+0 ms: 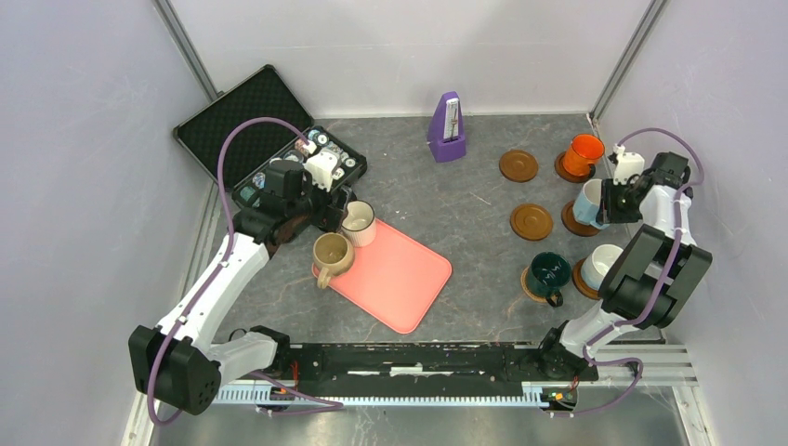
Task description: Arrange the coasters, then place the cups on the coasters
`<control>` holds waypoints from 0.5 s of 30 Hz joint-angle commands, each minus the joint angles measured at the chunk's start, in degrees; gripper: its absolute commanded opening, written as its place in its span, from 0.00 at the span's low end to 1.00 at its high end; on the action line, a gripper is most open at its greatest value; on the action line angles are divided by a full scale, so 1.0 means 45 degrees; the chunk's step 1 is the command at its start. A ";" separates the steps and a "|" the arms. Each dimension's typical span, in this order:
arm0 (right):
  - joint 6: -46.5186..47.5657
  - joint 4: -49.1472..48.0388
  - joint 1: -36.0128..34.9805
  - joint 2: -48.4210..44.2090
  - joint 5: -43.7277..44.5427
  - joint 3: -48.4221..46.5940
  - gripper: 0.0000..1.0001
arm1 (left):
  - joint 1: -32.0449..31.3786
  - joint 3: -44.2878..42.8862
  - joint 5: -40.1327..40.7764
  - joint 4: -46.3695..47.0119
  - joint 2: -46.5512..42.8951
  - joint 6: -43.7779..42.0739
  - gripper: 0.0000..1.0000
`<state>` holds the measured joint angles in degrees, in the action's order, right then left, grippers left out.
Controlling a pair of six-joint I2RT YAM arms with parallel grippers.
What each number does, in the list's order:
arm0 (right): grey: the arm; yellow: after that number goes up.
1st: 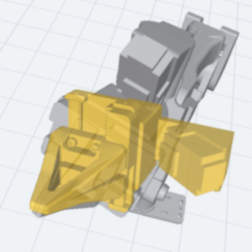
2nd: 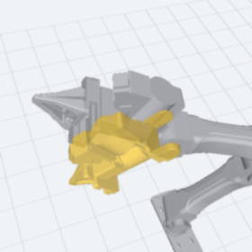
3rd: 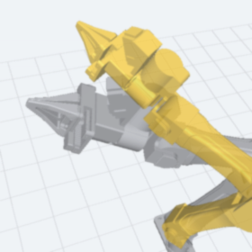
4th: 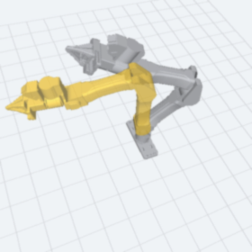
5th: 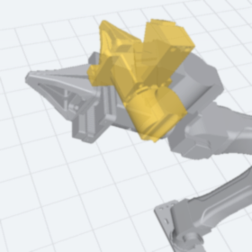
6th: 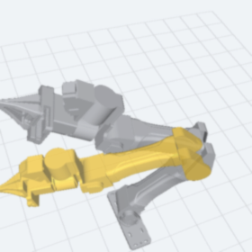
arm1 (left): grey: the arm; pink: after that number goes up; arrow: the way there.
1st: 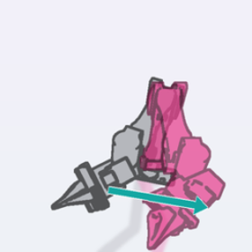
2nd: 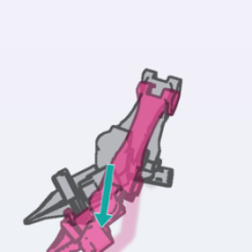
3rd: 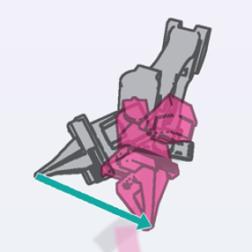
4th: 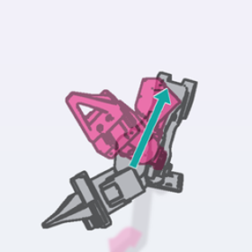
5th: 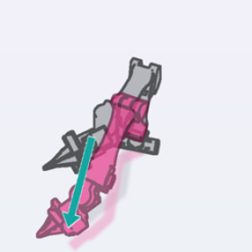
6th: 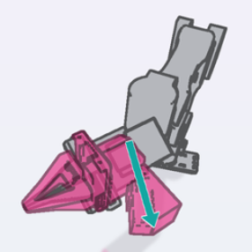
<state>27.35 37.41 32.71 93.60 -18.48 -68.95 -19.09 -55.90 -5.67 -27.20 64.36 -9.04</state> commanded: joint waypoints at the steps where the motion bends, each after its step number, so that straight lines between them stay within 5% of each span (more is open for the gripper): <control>1: 0.0217 0.0286 0.0073 -0.0037 -0.0452 -0.0655 0.38 | 0.0002 -0.0353 -0.0128 0.0244 -0.0029 0.0627 1.00; 15: 0.0591 0.1013 0.0075 -0.0321 -0.0779 -0.0616 0.37 | -0.0002 -0.0195 -0.0156 0.0322 -0.0065 0.0709 1.00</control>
<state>28.88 40.99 32.75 93.60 -20.58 -69.47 -19.09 -55.90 -5.69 -27.16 64.36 -8.99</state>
